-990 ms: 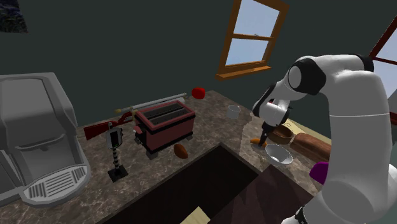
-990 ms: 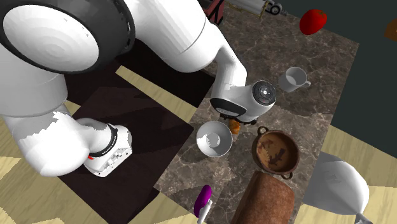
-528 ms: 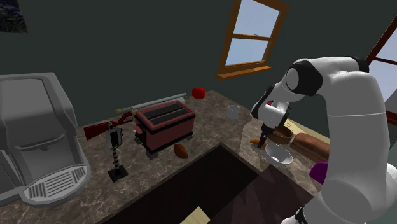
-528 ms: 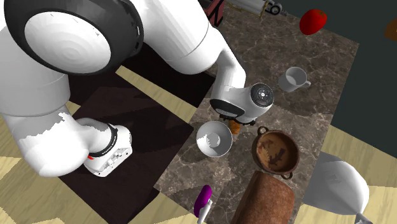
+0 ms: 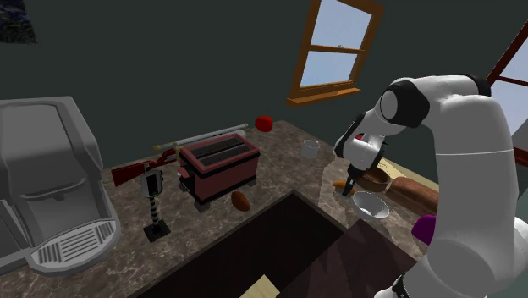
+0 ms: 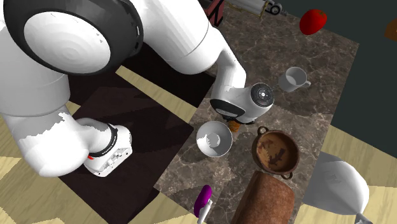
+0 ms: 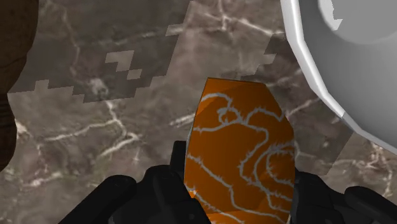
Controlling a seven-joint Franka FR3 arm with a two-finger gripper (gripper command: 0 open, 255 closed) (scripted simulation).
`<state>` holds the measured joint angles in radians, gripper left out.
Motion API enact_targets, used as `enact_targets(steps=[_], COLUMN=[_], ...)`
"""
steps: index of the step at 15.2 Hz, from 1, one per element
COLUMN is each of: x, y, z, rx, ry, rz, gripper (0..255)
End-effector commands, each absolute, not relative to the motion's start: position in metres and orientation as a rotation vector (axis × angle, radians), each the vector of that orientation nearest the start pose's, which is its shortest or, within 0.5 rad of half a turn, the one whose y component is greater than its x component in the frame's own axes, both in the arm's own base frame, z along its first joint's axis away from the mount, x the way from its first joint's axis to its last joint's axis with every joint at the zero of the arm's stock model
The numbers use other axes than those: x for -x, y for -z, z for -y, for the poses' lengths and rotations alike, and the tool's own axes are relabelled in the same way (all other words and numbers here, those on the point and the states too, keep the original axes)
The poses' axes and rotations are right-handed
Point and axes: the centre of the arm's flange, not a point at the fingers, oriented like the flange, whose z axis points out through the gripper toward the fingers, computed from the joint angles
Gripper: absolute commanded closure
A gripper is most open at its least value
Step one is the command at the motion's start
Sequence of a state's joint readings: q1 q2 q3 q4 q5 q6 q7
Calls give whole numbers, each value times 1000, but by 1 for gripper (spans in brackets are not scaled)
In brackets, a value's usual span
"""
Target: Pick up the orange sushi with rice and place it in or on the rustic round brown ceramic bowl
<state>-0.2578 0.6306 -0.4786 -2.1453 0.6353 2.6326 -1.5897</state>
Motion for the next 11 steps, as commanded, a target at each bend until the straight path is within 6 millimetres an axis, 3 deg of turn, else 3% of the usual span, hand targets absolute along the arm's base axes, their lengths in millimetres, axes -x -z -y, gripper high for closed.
enact_targets(steps=[1, 4, 11], x=[-390, -390, -390], y=[-131, -131, -168], z=[390, 389, 389], rx=[3076, 3076, 3076], ry=[18, 18, 18], rz=[565, 565, 565], gripper=[255, 255, 255])
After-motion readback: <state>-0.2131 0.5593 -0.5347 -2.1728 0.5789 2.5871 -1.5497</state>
